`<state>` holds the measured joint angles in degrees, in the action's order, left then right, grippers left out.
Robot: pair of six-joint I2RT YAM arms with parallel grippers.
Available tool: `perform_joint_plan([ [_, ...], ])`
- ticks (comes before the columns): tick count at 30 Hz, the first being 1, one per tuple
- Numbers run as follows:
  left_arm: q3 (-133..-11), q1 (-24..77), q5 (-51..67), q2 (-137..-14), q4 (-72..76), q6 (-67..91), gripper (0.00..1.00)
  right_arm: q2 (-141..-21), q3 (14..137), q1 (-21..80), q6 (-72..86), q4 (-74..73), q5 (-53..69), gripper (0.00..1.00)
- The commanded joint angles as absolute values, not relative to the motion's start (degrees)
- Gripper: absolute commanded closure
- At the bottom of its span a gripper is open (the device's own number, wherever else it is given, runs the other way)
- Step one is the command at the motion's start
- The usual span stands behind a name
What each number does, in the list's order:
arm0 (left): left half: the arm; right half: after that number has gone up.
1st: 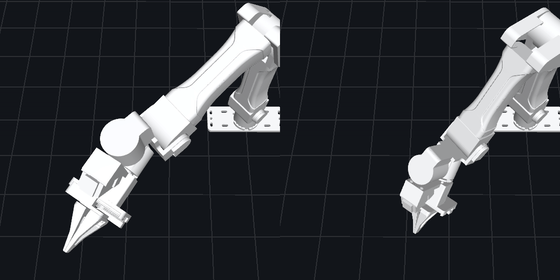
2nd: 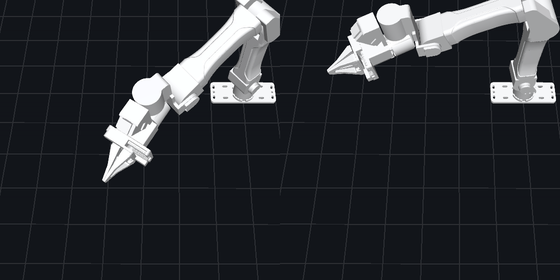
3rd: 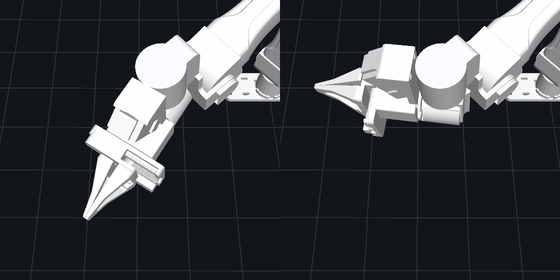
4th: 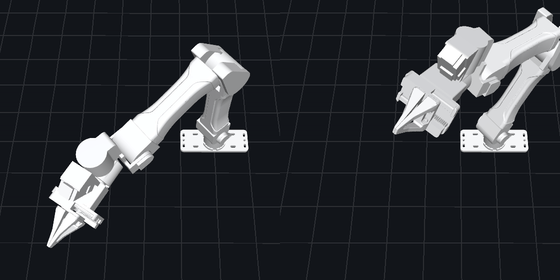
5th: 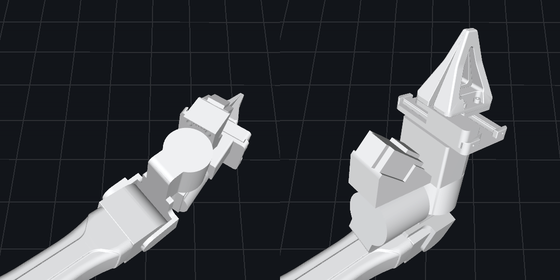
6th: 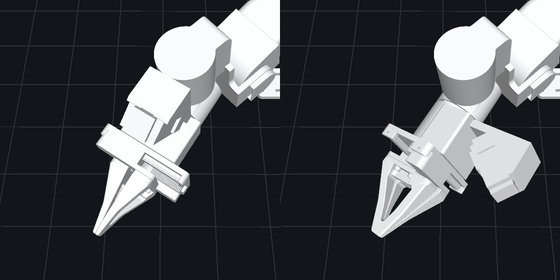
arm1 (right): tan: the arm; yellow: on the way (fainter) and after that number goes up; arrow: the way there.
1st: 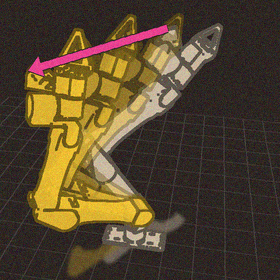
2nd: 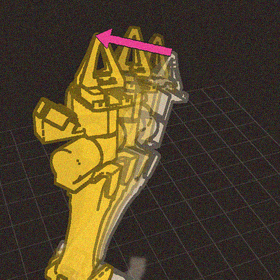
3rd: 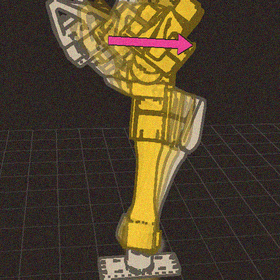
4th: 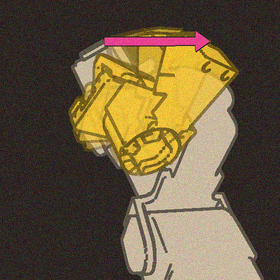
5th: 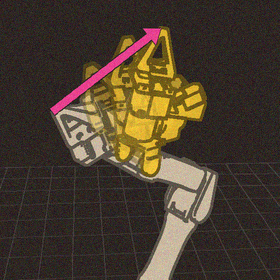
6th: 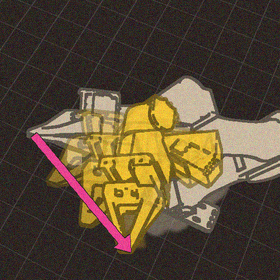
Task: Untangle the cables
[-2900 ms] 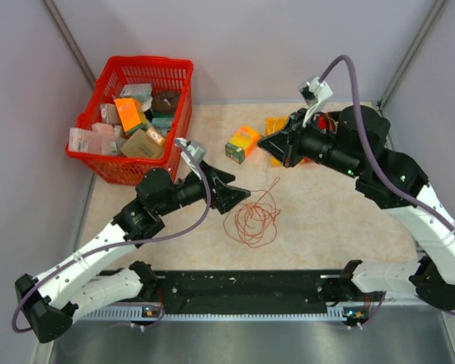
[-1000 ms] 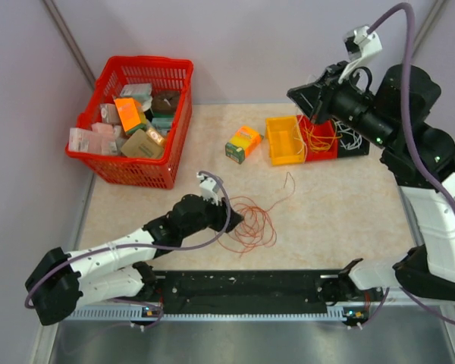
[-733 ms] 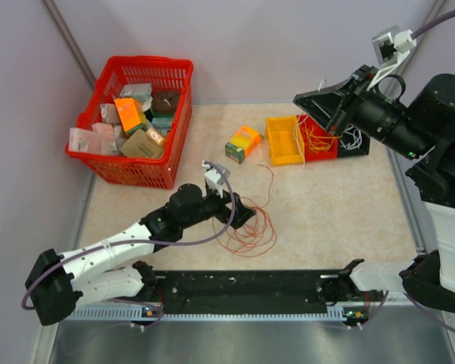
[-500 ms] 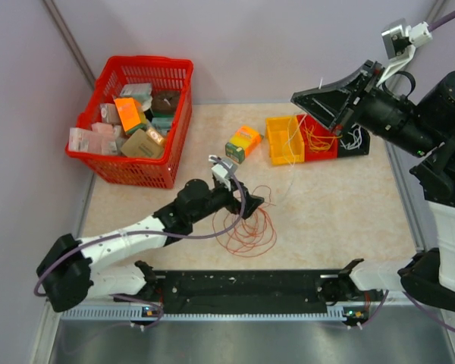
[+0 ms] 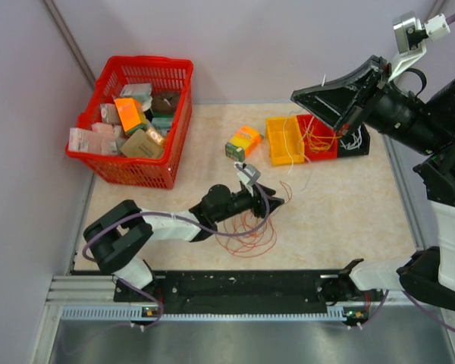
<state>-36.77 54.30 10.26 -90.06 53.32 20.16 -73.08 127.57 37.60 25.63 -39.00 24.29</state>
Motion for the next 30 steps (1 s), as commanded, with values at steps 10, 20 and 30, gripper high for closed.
perform_joint_plan([
  [10, -50.5, 52.5, 10.9, -98.3, 51.3, 26.8, 0.16, -72.7, 130.7, 37.4, 27.9, -35.6, 25.9, 1.0],
  [20, -52.5, 51.9, 10.7, -101.6, 47.3, 33.2, 0.48, -72.4, 132.4, 37.4, 27.8, -35.4, 24.8, 1.0],
  [30, -41.6, 51.9, 6.1, -94.7, 44.4, 31.6, 0.15, -71.5, 130.3, 37.5, 28.2, -35.2, 25.4, 1.0],
])
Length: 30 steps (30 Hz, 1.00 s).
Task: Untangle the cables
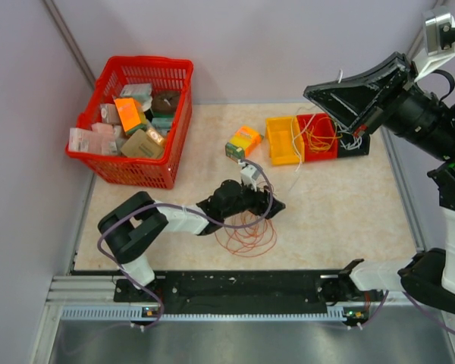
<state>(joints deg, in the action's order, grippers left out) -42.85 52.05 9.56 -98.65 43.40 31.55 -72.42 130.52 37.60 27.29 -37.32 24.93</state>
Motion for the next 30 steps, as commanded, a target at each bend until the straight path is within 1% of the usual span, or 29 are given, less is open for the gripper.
perform_joint_plan([
  [1, -41.7, 51.7, 6.0, -94.8, 44.1, 31.5, 0.13, -71.5, 130.3, 37.4, 28.3, -35.2, 25.5, 1.0],
  [6, -44.1, 51.5, 6.8, -96.5, 45.3, 32.2, 0.13, -70.8, 130.2, 37.4, 28.6, -35.3, 25.5, 1.0],
  [10, -47.4, 51.5, 9.3, -100.7, 51.0, 31.1, 0.11, -70.5, 129.7, 37.4, 28.7, -35.2, 25.4, 1.0],
  [12, -49.2, 51.5, 9.6, -102.7, 52.8, 30.3, 0.13, -70.6, 129.5, 37.4, 29.0, -35.2, 25.8, 1.0],
  [13, -50.1, 51.5, 9.2, -103.6, 53.7, 30.1, 0.18, -70.4, 129.4, 37.4, 29.0, -35.2, 25.8, 1.0],
  [15, -51.5, 51.2, 8.8, -105.1, 55.0, 29.6, 0.35, -70.1, 129.0, 37.4, 28.8, -35.2, 25.2, 1.0],
  [16, -52.1, 51.1, 7.7, -105.5, 54.1, 29.4, 0.45, -69.8, 128.8, 37.4, 28.7, -35.3, 24.8, 1.0],
  [19, -52.5, 49.9, 2.4, -105.3, 48.9, 29.8, 0.88, -69.1, 128.3, 37.4, 27.7, -35.5, 23.7, 1.0],
  [20, -52.2, 49.4, 0.9, -104.9, 46.2, 30.3, 0.95, -68.7, 128.2, 37.4, 27.2, -35.7, 23.3, 1.0],
  [22, -49.6, 48.9, -1.3, -103.8, 45.1, 30.8, 0.99, -68.0, 128.1, 37.4, 25.8, -36.3, 21.4, 1.0],
  [24, -45.9, 48.6, -2.5, -101.7, 45.8, 31.5, 1.0, -67.7, 128.8, 37.4, 22.5, -38.6, 16.7, 1.0],
  [25, -43.4, 48.6, -3.0, -100.5, 46.1, 32.2, 1.0, -67.7, 129.9, 37.4, 18.8, -41.0, 12.0, 1.0],
  [26, -41.2, 48.6, -2.9, -98.9, 46.8, 32.8, 1.0, -67.6, 130.7, 37.4, 15.7, -43.1, 6.8, 1.0],
  [30, -31.8, 48.6, -2.1, -92.6, 46.2, 36.9, 1.0, -69.2, 128.1, 37.4, 0.4, -46.0, -27.2, 1.0],
])
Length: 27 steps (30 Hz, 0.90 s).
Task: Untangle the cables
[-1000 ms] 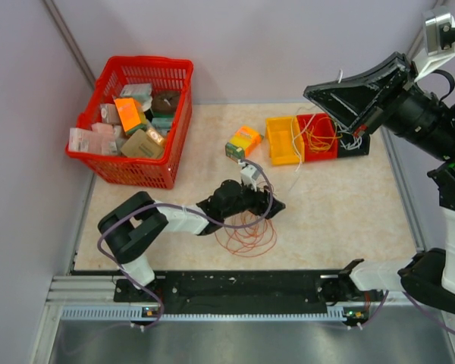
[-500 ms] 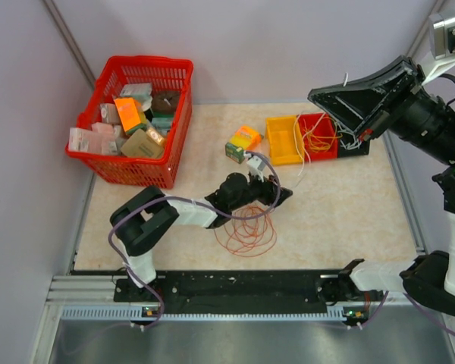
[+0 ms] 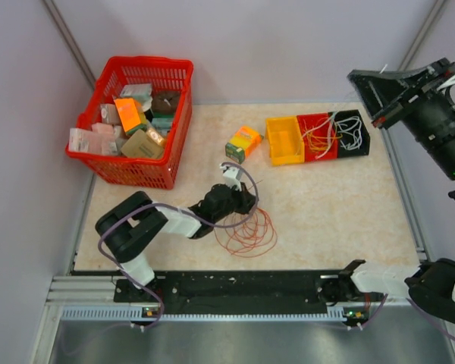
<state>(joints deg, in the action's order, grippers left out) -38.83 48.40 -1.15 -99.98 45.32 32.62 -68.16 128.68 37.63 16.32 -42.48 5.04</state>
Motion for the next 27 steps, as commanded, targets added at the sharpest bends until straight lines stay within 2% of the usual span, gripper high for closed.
perform_joint_plan([
  [1, -29.8, 48.6, -2.3, -90.9, 45.5, 37.9, 1.0, -70.7, 128.3, 37.2, -4.3, -45.9, -32.8, 1.0],
  [3, -26.1, 48.7, -1.9, -88.2, 44.3, 41.6, 1.0, -73.8, 129.7, 35.9, -9.0, -45.9, -41.5, 1.0],
  [4, -24.6, 48.6, -1.3, -86.9, 43.9, 42.4, 1.0, -74.8, 130.1, 34.1, -8.6, -46.0, -41.1, 1.0],
  [7, -22.2, 48.7, -0.3, -82.4, 41.5, 43.5, 1.0, -74.1, 128.9, 25.3, -2.8, -46.1, -31.3, 1.0],
  [11, -25.1, 48.9, 2.3, -78.1, 30.2, 40.7, 1.0, -74.7, 126.4, 17.0, 2.5, -46.2, -23.7, 1.0],
  [19, -30.4, 49.7, 11.2, -74.1, 21.7, 29.4, 1.0, -76.9, 115.2, 8.3, 4.3, -40.6, -20.0, 1.0],
  [27, -26.7, 49.8, 15.9, -72.9, 27.5, 26.9, 1.0, -81.0, 112.8, 4.4, 4.7, -34.4, -14.2, 1.0],
])
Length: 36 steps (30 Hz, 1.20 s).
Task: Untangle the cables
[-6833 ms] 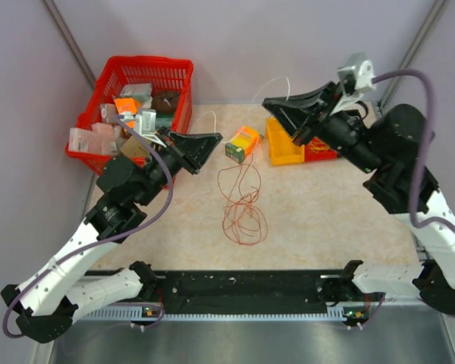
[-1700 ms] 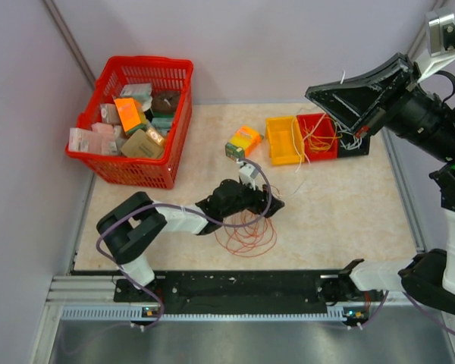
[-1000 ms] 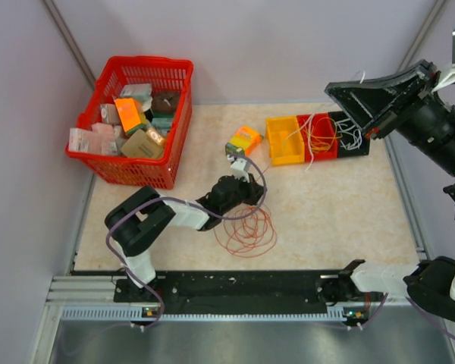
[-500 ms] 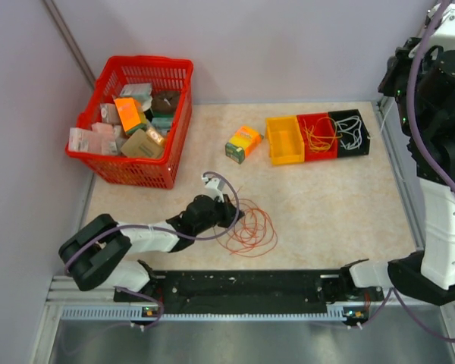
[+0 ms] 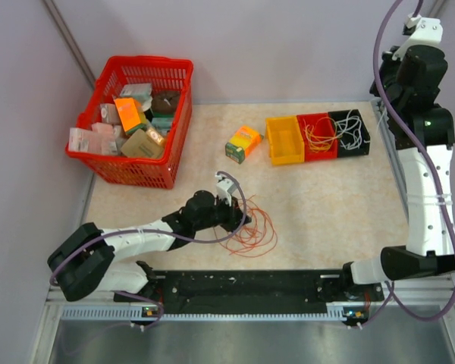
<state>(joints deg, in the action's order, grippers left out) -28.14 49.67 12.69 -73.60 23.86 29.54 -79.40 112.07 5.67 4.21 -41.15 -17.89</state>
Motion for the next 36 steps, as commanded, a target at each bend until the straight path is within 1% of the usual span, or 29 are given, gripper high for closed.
perform_joint_plan([
  [1, -26.8, 49.8, 16.0, -73.0, 27.5, 26.9, 1.0, -82.3, 113.0, 4.0, 4.7, -33.4, -13.6, 1.0],
  [10, -26.8, 49.9, 17.1, -74.4, 28.9, 26.9, 1.0, -91.8, 120.9, 1.9, 4.9, -31.4, -10.7, 1.0],
  [17, -26.6, 49.9, 17.3, -74.5, 29.4, 26.8, 1.0, -94.9, 119.0, -1.7, 5.4, -29.4, -8.5, 1.0],
  [24, -26.6, 49.9, 17.8, -74.7, 29.4, 26.7, 1.0, -99.7, 118.2, -2.5, 4.3, -26.3, -7.6, 1.0],
  [29, -26.5, 49.9, 17.9, -74.6, 29.5, 26.7, 1.0, -104.1, 119.7, -2.7, 3.3, -25.1, -7.4, 1.0],
  [36, -26.6, 49.9, 17.8, -74.7, 29.5, 26.8, 1.0, -107.6, 124.8, -3.1, 3.8, -25.1, -5.3, 1.0],
])
